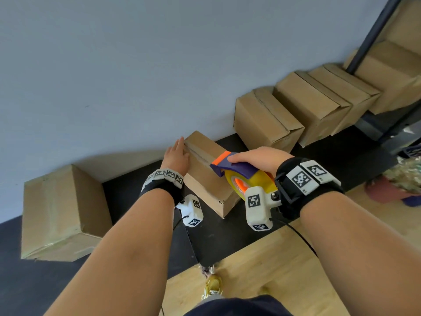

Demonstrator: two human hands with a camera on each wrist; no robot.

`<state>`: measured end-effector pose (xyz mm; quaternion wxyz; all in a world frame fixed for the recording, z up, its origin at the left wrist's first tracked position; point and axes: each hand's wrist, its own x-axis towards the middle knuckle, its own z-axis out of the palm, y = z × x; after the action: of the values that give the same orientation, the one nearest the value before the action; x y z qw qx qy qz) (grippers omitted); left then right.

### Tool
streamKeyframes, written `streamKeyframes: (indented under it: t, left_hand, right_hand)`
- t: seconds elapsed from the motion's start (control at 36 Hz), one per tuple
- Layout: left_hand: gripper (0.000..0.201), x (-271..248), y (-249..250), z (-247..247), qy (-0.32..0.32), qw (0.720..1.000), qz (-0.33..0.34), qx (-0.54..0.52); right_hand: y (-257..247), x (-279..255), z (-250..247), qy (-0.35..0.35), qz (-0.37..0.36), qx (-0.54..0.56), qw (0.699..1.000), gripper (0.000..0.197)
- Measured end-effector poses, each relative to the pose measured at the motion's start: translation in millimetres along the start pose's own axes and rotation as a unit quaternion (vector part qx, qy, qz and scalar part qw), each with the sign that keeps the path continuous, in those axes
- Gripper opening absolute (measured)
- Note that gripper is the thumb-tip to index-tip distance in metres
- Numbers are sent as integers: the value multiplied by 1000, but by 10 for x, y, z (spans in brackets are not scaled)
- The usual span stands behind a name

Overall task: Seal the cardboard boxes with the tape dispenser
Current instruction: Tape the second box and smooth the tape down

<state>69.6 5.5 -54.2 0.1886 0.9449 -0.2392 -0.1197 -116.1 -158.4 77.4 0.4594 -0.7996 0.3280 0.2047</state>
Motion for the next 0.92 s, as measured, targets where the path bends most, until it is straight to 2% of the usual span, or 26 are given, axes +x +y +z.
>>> streamKeyframes:
  t: [0.17,0.28,0.44,0.56,0.61,0.69,0.75,0.92]
  left_hand:
    - [52,-1,-33,124,-3,999,-13,42]
    - [60,25,-73,192,4,998,-12,60]
    - [68,-64,23,191,54,995,-13,80]
    - [54,-197,184,199,98,992,13,78]
    - [50,-222,230,224,93,994,32,54]
    - [52,-172,254,230,82,997,13,-8]
    - [52,-121,273,234,73,997,0,-36]
    - [50,-86,276,258,26,999,-6,39]
  right_hand:
    - [-3,-45,-11,-2,-8,-4,1000,32]
    - [40,-41,-9,-6,-11,3,1000,30]
    - [67,-23,-7,-17,-20,15,1000,29]
    - [44,-4,-10,-15,-20,21,999,38]
    - [40,4,-13,-15,-20,23,999,35]
    - [40,-4,-22,-16,-20,21,999,27]
    - [44,-14,-24,-19,-20,19,999,29]
    - [31,-34,-16,-22,-21,10,1000,35]
